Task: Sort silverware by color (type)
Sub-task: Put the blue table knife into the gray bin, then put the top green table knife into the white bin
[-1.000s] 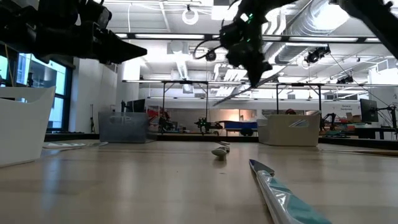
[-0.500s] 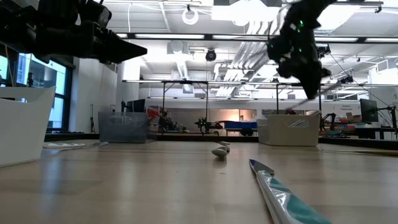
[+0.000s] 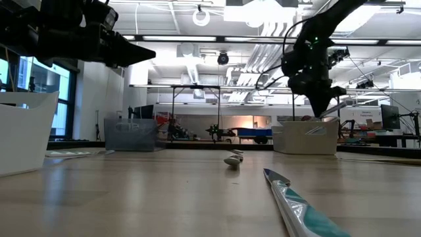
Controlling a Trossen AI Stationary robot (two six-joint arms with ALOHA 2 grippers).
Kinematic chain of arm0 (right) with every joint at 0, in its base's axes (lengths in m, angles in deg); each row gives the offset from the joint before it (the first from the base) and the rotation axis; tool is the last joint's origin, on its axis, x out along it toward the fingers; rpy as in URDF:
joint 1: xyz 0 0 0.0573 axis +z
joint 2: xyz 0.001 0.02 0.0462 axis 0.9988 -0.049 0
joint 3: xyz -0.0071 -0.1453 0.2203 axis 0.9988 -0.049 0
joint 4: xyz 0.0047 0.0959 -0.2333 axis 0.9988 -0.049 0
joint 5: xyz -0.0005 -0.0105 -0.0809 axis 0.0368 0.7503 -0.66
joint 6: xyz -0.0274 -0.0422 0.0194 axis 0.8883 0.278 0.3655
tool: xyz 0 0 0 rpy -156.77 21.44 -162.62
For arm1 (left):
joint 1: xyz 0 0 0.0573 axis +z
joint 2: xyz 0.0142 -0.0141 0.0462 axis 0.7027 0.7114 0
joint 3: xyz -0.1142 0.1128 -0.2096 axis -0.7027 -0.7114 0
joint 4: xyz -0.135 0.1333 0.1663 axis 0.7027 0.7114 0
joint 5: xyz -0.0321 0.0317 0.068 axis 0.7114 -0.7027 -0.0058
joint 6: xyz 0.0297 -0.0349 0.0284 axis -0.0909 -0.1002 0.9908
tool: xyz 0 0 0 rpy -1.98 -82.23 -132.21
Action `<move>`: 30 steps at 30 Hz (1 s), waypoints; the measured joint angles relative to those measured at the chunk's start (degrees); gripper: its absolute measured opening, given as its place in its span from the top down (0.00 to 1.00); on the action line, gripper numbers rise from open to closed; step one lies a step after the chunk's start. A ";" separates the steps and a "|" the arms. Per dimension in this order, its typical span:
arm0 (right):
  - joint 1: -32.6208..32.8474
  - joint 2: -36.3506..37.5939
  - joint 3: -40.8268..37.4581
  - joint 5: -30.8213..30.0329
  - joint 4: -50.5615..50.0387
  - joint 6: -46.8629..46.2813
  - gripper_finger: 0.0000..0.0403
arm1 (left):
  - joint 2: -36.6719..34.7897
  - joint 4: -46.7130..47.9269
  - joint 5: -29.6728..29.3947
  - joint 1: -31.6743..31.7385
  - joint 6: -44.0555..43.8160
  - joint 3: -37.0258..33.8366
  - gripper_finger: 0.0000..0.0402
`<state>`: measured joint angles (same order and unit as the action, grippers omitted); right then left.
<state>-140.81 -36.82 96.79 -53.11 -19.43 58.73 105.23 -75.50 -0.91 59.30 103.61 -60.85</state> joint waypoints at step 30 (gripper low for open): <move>9.78 14.21 -8.35 0.39 19.09 9.94 0.99 | 0.00 1.85 0.02 -0.38 0.09 0.04 1.00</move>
<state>-131.03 -22.61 88.45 -52.72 -0.34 68.67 105.23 -73.65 -0.89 58.92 103.69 -60.80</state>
